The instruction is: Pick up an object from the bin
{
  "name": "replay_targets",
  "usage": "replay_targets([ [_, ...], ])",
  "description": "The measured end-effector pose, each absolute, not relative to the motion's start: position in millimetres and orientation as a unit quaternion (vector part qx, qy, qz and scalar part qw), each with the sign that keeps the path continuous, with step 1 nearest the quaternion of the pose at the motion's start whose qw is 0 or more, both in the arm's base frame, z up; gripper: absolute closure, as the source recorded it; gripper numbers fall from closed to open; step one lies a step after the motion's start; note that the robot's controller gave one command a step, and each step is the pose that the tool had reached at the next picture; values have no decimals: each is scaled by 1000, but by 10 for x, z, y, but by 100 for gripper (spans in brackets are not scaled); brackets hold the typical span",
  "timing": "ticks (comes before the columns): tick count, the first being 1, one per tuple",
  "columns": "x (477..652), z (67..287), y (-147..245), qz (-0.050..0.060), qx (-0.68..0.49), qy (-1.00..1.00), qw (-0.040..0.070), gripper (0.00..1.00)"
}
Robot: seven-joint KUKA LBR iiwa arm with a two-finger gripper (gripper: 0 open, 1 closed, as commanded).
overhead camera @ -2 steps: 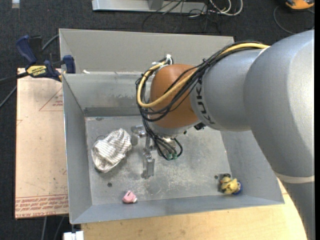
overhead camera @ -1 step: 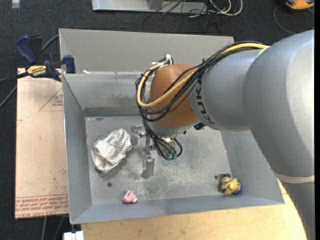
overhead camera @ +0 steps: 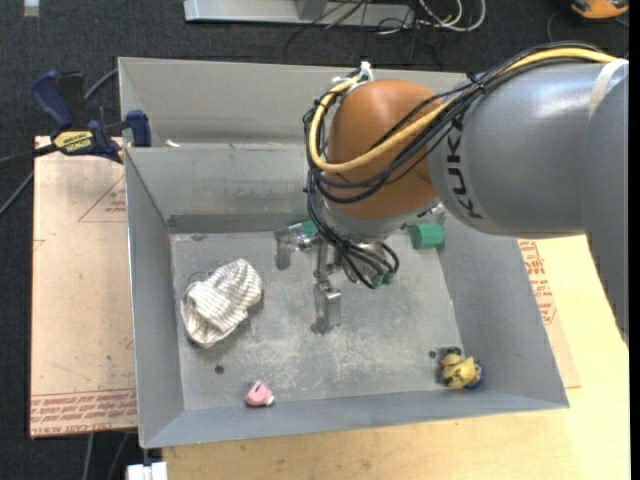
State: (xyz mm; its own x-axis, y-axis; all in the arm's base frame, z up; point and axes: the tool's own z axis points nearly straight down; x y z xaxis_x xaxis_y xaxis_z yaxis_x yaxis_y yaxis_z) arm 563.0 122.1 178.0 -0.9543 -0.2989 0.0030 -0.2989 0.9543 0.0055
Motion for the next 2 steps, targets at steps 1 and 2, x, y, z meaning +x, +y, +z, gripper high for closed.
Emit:
replay_targets([
  [1,5542,1150,1718,-3,104,-995,-2,0],
  [2,6301,766,1818,-3,262,-965,-1,0],
])
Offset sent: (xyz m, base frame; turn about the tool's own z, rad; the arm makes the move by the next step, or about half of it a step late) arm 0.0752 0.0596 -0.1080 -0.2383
